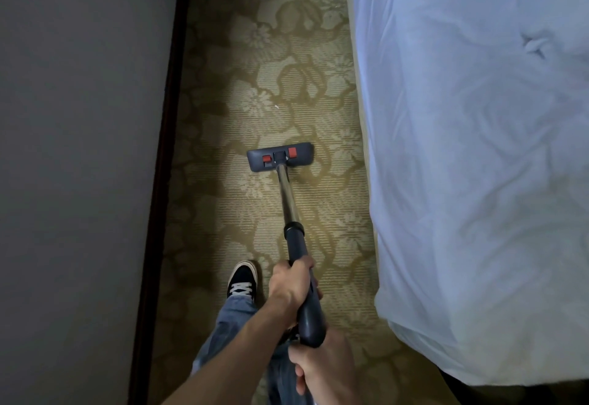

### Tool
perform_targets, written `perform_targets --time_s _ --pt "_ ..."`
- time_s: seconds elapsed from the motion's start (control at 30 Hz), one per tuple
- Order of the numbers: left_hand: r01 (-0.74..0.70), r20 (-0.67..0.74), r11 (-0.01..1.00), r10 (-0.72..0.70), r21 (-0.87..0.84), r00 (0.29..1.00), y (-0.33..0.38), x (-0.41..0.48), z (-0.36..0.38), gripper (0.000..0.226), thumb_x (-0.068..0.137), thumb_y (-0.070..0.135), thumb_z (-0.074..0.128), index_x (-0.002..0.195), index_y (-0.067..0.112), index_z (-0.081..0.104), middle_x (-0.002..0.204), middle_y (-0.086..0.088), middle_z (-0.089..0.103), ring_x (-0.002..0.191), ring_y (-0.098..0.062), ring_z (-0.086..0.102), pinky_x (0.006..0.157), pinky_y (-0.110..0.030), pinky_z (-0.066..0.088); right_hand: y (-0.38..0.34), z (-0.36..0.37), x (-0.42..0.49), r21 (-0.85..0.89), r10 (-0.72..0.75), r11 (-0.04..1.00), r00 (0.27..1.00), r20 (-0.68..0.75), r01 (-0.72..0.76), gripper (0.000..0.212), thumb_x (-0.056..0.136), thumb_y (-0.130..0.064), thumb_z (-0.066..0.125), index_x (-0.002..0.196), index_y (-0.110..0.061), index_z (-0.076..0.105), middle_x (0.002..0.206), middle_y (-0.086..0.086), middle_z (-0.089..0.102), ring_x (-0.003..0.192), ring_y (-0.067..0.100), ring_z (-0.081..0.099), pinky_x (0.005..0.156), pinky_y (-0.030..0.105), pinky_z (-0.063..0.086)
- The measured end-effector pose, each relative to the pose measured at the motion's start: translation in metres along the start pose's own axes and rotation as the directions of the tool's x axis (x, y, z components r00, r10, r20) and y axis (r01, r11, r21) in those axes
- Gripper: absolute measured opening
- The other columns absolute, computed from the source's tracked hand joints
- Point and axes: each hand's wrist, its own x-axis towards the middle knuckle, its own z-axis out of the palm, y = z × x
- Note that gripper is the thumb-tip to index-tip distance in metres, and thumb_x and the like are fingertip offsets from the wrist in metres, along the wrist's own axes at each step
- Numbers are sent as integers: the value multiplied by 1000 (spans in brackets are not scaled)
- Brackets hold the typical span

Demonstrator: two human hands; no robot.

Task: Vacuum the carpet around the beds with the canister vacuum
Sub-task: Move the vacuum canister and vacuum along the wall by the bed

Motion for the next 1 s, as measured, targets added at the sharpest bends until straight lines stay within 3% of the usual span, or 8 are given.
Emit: perform_targets --time_s 0.23,0.3,0.37,0.47,0.57,0.63,0.77,1.0 --pt "-8 -3 1000 8 19 1000 26 12 -4 29 88 22 66 104 0 57 70 -18 62 47 -29 60 50 -34 50 -18 10 17 9 18 1000 999 29 -19 37 59 -10 74 95 -5 69 62 18 65 43 27 57 46 32 47" --pt "-17 18 1000 16 16 1000 30 13 -7 28 86 22 67 101 0 57 69 -19 61 47 -29 59 51 -35 49 -18 18 24 -138 -30 990 999 20 33 34 68 -23 78 98 -23 63 81 1 70 61 16 63 59 29 55" --pt "-10 15 1000 10 17 1000 35 14 -12 28 87 22 67 100 0 58 68 -18 61 48 -29 59 52 -36 49 -26 22 27 -248 -88 964 996 32 93 36 77 -38 74 106 -36 53 99 -8 66 83 6 65 75 13 53" --pt "-9 4 1000 9 -19 1000 56 15 -18 26 86 21 68 100 0 60 67 -15 62 49 -28 59 54 -36 50 -50 30 29 -264 -74 961 996 56 87 47 84 -33 73 128 -20 63 126 1 70 119 14 66 97 17 50" --pt "-42 0 999 42 7 999 96 26 -23 25 88 23 65 99 1 60 66 -12 63 49 -25 60 55 -35 52 -86 34 31 -155 -79 986 995 -68 68 46 43 -34 76 83 -13 72 75 9 76 76 33 74 69 41 58" --pt "-55 22 998 55 -8 998 132 38 -27 26 88 24 66 99 2 60 66 -13 62 49 -26 59 56 -35 52 -115 40 34 -61 -122 991 991 -60 118 32 46 -24 74 74 -11 70 57 9 68 53 33 64 54 42 50" --pt "-44 55 998 47 -52 997 202 68 -37 19 90 20 67 95 3 59 67 -12 59 54 -26 56 57 -36 52 -185 54 49 -17 -203 979 978 -45 203 10 71 -2 72 74 -7 63 50 6 59 39 24 53 46 31 45" --pt "-12 80 998 17 -59 997 261 106 -51 19 89 20 67 95 3 60 63 -11 60 50 -26 58 56 -36 54 -249 79 66 29 -192 981 980 -57 194 16 75 7 68 70 -7 60 50 8 53 39 23 47 44 30 42"
